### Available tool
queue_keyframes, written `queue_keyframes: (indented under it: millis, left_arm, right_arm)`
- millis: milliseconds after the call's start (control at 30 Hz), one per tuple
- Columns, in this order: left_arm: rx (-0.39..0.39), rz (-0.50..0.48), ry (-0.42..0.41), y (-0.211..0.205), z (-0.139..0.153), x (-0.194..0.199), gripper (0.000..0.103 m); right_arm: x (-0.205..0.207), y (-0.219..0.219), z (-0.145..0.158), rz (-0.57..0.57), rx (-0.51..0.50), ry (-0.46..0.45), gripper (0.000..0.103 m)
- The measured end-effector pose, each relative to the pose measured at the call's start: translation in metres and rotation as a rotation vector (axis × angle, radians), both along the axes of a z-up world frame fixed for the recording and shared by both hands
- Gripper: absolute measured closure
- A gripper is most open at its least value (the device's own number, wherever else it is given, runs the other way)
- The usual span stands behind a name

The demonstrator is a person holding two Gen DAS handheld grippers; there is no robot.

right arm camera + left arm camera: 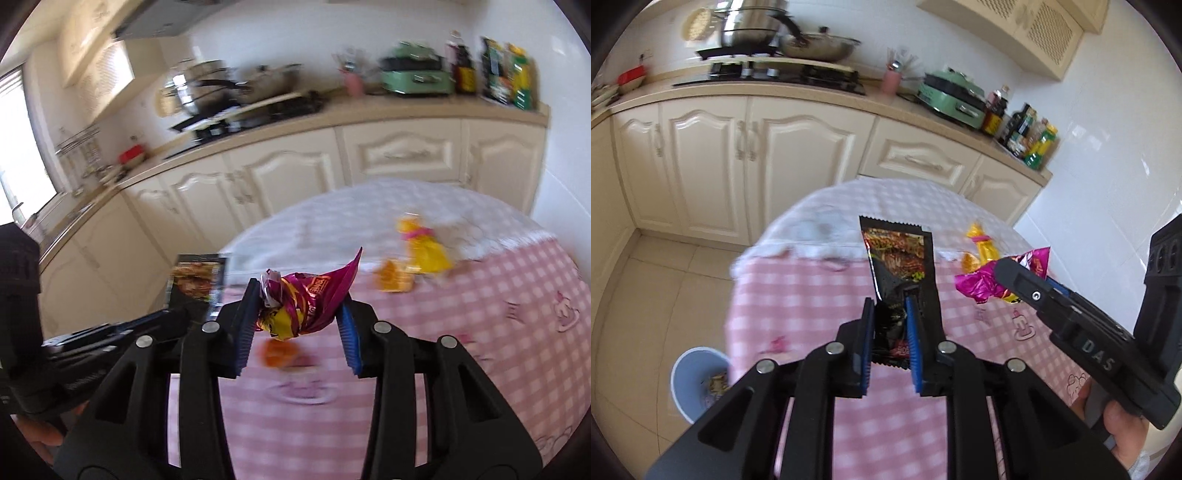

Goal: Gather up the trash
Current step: 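Carry both wrappers over the blue bucket and open both tools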

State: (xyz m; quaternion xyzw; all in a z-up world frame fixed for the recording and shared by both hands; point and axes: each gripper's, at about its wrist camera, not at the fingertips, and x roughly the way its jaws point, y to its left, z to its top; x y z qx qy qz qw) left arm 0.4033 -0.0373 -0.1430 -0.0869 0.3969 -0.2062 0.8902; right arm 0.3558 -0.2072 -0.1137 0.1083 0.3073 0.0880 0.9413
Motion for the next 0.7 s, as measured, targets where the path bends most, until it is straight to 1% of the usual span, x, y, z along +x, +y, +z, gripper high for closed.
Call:
queue_keyframes:
  millis: [133, 167, 333, 400, 433, 500, 533, 633, 667, 700]
  left_arm:
    - [-0.009, 0.085, -0.001, 0.061, 0.0, -0.016, 0.087]
    - [-0.012, 0.108, 0.005, 0.077, -0.001, -0.019, 0.087]
    - [-0.005, 0.23, 0.04, 0.159, -0.019, -0.035, 0.087]
    - [0.002, 0.274, 0.057, 0.187, -0.029, -0.039, 0.087]
    - [0.005, 0.303, 0.072, 0.205, -0.036, -0.041, 0.087]
    - [0.012, 0.349, 0.102, 0.234, -0.053, -0.042, 0.087]
    - [0.014, 0.368, 0.12, 0.246, -0.063, -0.042, 0.087]
    - [0.009, 0.41, 0.176, 0.276, -0.093, -0.039, 0.087]
    - [0.01, 0.424, 0.203, 0.287, -0.108, -0.036, 0.087]
    - [0.01, 0.43, 0.218, 0.291, -0.115, -0.035, 0.087]
  right_arm:
    - [-0.004, 0.061, 0.001, 0.089, -0.009, -0.008, 0.063]
    - [-0.004, 0.083, -0.001, 0.121, -0.011, -0.003, 0.063]
    - [-0.001, 0.162, -0.021, 0.235, -0.025, 0.037, 0.063]
    - [0.002, 0.201, -0.036, 0.288, -0.04, 0.063, 0.063]
    - [0.003, 0.211, -0.041, 0.301, -0.043, 0.072, 0.063]
    - [0.008, 0.244, -0.061, 0.343, -0.058, 0.109, 0.063]
    - [0.009, 0.253, -0.068, 0.355, -0.062, 0.124, 0.063]
    - [0.017, 0.289, -0.1, 0.392, -0.094, 0.175, 0.063]
    - [0.021, 0.3, -0.113, 0.399, -0.11, 0.195, 0.063]
    - [0.026, 0.309, -0.125, 0.406, -0.125, 0.212, 0.063]
